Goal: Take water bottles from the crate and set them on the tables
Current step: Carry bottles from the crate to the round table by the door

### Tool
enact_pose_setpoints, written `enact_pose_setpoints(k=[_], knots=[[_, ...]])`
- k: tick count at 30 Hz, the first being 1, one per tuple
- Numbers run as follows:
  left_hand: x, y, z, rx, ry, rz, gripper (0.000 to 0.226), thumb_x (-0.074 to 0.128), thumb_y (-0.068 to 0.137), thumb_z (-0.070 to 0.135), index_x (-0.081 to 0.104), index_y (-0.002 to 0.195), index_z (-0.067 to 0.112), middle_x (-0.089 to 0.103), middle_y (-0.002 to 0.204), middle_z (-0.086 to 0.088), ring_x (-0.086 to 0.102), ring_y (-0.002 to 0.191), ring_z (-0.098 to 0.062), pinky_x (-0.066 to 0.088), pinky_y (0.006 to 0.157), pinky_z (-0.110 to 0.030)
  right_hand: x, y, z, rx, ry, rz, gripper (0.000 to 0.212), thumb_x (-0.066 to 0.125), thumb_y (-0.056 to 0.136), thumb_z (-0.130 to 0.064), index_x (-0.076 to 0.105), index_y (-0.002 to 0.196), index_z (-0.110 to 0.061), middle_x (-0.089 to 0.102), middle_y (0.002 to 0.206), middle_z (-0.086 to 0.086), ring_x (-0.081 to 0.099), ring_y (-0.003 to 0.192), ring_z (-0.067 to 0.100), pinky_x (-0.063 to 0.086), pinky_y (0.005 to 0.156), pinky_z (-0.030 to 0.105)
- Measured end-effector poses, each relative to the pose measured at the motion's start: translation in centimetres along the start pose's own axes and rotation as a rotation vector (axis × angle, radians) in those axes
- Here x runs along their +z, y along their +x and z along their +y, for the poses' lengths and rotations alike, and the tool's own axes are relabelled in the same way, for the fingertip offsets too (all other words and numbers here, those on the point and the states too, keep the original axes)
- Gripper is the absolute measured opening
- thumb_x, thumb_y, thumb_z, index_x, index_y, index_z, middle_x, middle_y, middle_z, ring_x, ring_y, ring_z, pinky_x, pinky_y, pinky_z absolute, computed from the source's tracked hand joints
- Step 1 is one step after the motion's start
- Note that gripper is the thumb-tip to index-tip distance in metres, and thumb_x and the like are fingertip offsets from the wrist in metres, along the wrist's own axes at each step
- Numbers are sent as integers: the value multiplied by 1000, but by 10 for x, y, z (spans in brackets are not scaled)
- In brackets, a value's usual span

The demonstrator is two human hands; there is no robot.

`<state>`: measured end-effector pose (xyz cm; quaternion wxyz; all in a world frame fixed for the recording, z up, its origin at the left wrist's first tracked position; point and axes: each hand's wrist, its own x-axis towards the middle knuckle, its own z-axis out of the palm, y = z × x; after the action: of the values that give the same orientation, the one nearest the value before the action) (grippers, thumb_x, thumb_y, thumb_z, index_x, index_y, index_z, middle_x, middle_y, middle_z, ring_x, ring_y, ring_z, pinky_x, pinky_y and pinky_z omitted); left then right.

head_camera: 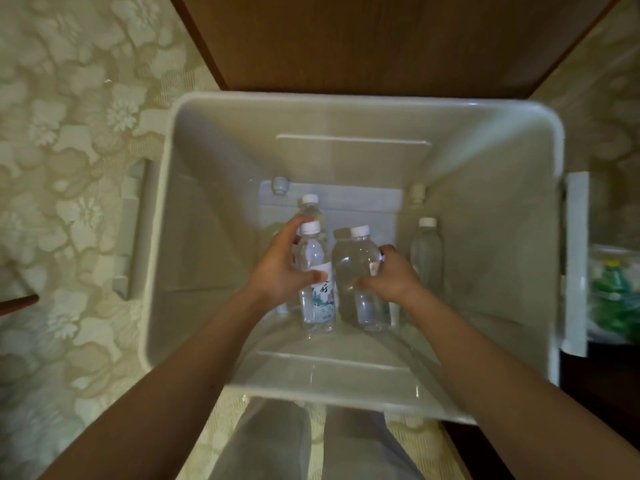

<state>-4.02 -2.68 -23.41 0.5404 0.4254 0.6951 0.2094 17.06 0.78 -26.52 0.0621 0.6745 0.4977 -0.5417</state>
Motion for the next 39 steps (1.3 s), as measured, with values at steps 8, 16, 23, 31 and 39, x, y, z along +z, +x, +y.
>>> enact_pose_setpoints(k=[8,16,23,31,39], knots=[[-51,-77,77,188,-79,81,92,89,64,7,41,124,58,54,116,9,59,92,-12,54,86,-39,-36,-105,-64,-165,325,98,54,86,74,-17,54,117,-15,61,98,0,59,83,12,50,69,24],[-137,-167,121,295,-134,167,97,88,68,12,35,140,50,57,122,1,60,100,-14,51,83,-23,-40,-209,-142,-334,397,79,52,86,74,-14,57,117,-19,64,94,-6,61,84,8,52,71,22],[-231,-243,119,301,-240,229,88,91,63,7,48,139,18,65,123,-5,68,94,-16,58,80,-30,-15,-285,-225,-485,433,-47,51,84,71,-1,62,115,-18,67,103,2,66,88,15,54,75,32],[-342,-336,101,364,-322,327,62,83,65,-10,65,116,19,75,97,8,71,83,-5,54,70,-18,49,-354,-326,-653,415,-172,50,83,71,2,60,112,-13,67,97,0,67,84,11,55,77,30],[-447,-406,60,413,-373,437,70,85,62,-11,62,120,20,75,107,6,72,90,-11,57,76,-23,141,-389,-412,-766,427,-288,60,82,69,7,60,119,-16,69,101,3,69,88,16,58,81,33]])
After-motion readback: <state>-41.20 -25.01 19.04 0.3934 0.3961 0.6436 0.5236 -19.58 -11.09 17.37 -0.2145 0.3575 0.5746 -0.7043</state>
